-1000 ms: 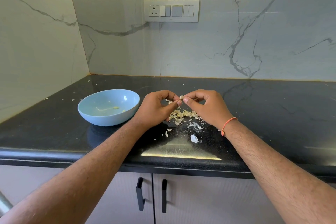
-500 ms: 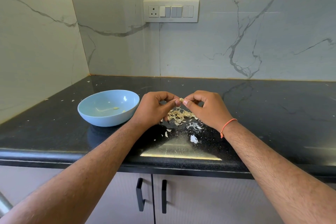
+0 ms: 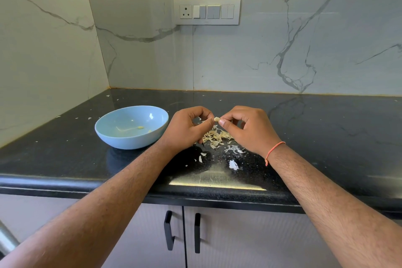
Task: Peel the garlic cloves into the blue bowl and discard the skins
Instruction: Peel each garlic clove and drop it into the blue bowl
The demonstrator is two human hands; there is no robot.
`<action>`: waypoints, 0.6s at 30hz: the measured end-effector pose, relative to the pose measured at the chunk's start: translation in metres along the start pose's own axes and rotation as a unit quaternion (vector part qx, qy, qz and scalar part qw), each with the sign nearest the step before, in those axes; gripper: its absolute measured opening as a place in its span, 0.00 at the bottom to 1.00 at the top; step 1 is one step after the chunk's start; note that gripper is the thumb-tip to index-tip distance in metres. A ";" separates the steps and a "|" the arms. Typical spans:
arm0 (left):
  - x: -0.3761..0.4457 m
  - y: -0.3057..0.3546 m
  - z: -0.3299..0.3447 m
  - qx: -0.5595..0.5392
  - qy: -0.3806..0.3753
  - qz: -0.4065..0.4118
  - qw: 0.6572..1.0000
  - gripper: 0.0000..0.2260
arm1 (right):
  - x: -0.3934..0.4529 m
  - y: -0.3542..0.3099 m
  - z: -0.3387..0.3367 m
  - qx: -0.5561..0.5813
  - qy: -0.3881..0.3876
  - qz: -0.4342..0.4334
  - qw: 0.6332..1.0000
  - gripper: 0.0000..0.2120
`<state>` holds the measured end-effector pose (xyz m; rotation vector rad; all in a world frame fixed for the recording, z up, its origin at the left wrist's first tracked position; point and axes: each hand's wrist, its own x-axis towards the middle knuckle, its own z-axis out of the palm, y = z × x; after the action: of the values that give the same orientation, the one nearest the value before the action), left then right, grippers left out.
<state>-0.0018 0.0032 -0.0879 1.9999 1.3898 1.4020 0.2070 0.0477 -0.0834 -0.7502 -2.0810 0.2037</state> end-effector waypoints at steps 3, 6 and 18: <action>0.001 -0.001 0.000 0.012 0.005 -0.011 1.000 0.06 | 0.000 -0.001 0.001 0.021 -0.002 -0.004 1.000 0.04; 0.002 -0.004 0.001 0.034 0.012 -0.014 0.999 0.05 | 0.001 -0.001 0.000 0.037 0.004 -0.005 0.999 0.03; 0.001 -0.005 0.000 0.021 0.016 0.007 1.000 0.06 | 0.001 -0.001 -0.002 0.032 0.024 0.014 0.999 0.03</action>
<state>-0.0044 0.0059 -0.0910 2.0251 1.4345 1.4282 0.2078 0.0467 -0.0810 -0.7388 -2.0093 0.2637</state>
